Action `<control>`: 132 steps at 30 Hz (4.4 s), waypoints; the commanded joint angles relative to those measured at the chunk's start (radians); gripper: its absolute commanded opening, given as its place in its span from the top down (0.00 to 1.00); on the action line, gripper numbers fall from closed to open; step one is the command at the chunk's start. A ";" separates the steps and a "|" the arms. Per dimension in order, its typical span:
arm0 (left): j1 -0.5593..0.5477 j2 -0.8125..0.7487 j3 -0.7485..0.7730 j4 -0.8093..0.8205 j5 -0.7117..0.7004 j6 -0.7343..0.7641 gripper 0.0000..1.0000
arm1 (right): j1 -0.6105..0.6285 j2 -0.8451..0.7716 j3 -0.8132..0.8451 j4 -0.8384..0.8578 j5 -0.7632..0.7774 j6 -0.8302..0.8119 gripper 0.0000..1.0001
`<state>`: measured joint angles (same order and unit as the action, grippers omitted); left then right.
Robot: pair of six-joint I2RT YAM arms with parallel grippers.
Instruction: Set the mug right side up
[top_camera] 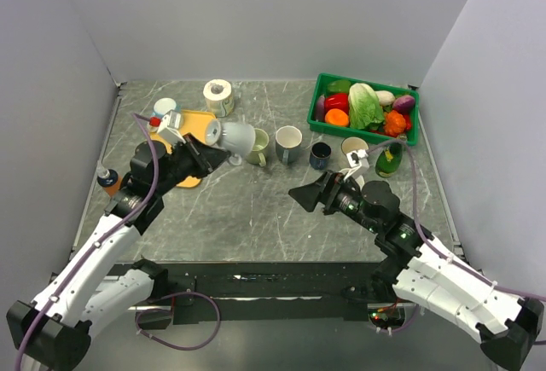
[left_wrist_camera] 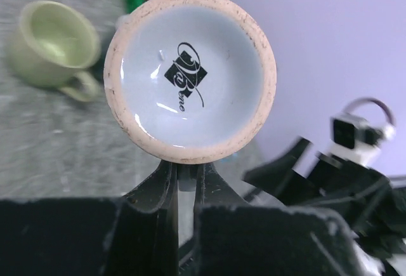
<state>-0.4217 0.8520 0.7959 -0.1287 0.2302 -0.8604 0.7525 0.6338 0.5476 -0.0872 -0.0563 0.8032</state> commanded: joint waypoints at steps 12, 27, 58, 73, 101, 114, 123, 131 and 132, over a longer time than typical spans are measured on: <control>-0.179 -0.022 -0.064 0.547 0.202 -0.244 0.99 | 0.169 0.119 0.014 0.503 -0.134 -0.055 0.02; -0.388 -0.062 -0.166 0.770 0.000 -0.235 0.99 | 0.191 0.110 0.002 0.653 0.075 0.036 0.25; -0.500 0.055 -0.156 0.808 -0.037 -0.177 0.76 | 0.191 0.023 0.000 0.593 0.199 0.053 1.00; -0.502 0.047 -0.127 0.447 -0.264 -0.049 0.04 | 0.191 -0.045 0.035 0.215 0.380 0.031 1.00; -0.502 -0.149 0.054 -0.158 -0.724 0.066 0.04 | 0.189 0.135 0.104 -0.169 0.739 -0.154 1.00; -0.500 -0.143 0.052 -0.172 -0.733 0.067 0.04 | 0.189 0.316 0.064 -0.144 0.760 -0.050 1.00; -0.502 -0.143 0.048 -0.180 -0.738 0.064 0.04 | 0.189 0.409 0.043 -0.089 0.774 -0.036 1.00; -0.502 -0.142 0.045 -0.186 -0.743 0.069 0.04 | 0.191 0.494 0.003 0.018 0.797 -0.079 1.00; -0.500 -0.142 0.045 -0.186 -0.744 0.069 0.04 | 0.192 0.515 0.002 0.026 0.799 -0.082 1.00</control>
<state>-0.9226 0.7105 0.8139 -0.3214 -0.4946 -0.8055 0.9440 1.1088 0.5545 -0.1829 0.6716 0.7311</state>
